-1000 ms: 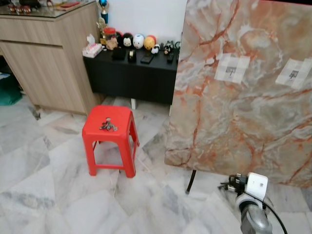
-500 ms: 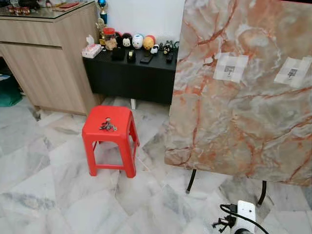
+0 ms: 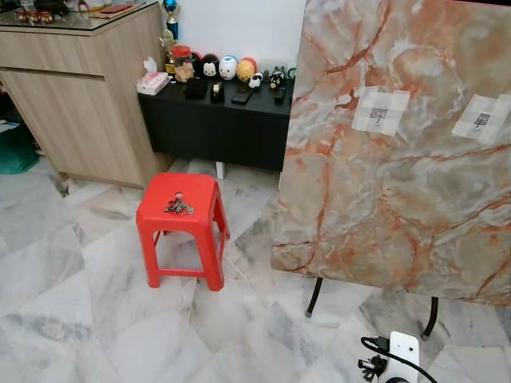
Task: Hang keys on a hook
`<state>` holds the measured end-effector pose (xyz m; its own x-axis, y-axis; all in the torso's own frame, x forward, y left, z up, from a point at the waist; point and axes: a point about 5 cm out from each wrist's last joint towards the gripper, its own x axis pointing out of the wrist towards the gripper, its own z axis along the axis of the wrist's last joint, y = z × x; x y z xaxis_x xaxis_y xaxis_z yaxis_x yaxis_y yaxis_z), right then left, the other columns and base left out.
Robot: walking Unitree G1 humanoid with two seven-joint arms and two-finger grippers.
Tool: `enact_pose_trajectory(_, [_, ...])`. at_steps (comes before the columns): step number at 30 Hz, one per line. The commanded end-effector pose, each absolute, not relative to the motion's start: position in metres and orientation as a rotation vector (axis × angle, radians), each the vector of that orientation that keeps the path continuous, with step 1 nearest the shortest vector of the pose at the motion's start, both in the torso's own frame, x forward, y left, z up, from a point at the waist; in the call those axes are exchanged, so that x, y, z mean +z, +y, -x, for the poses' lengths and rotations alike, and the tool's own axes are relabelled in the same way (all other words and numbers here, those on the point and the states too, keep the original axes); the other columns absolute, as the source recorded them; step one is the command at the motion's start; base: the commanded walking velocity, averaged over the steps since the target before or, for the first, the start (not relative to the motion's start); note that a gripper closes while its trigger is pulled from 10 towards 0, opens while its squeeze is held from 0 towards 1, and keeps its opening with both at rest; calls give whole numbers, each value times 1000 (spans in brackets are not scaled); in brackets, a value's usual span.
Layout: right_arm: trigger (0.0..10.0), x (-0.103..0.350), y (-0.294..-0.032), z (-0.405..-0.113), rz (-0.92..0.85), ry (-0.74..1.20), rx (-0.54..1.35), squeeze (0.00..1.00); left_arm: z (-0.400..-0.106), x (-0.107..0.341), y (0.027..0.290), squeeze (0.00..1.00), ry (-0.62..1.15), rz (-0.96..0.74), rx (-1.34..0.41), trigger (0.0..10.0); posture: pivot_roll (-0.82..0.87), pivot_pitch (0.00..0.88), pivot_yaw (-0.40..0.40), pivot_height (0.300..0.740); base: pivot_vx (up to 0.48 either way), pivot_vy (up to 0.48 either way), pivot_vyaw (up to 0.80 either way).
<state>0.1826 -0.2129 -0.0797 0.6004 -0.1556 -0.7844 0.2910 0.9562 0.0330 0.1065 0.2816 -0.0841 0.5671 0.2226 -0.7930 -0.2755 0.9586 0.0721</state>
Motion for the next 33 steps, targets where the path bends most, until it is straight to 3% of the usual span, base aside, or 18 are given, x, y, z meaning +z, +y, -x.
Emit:
enact_pose_trajectory(1, [10000, -81, -216, -179, -170, 894, -280, 0, -101, -85, 285, 0, 950, 54, 301, 10000, 91, 0, -56, 718, 0, 322, 0])
enact_pose_trajectory(13, [10000, -83, -214, -175, -189, 908, -281, 0, -114, -86, 274, 0, 942, 59, 302, 10000, 94, 0, -53, 718, 0, 83, 0])
enact_pose_trajectory(22, [10000, -84, -230, -165, -194, 923, -295, 0, -123, -88, 260, 0, 928, 61, 276, 10000, 96, 0, -54, 718, 0, 0, 0])
enact_pose_trajectory(33, [10000, -85, -236, -159, -181, 944, -279, 0, -104, -81, 291, 0, 921, 57, 317, 10000, 97, 0, -58, 718, 204, 0, 0])
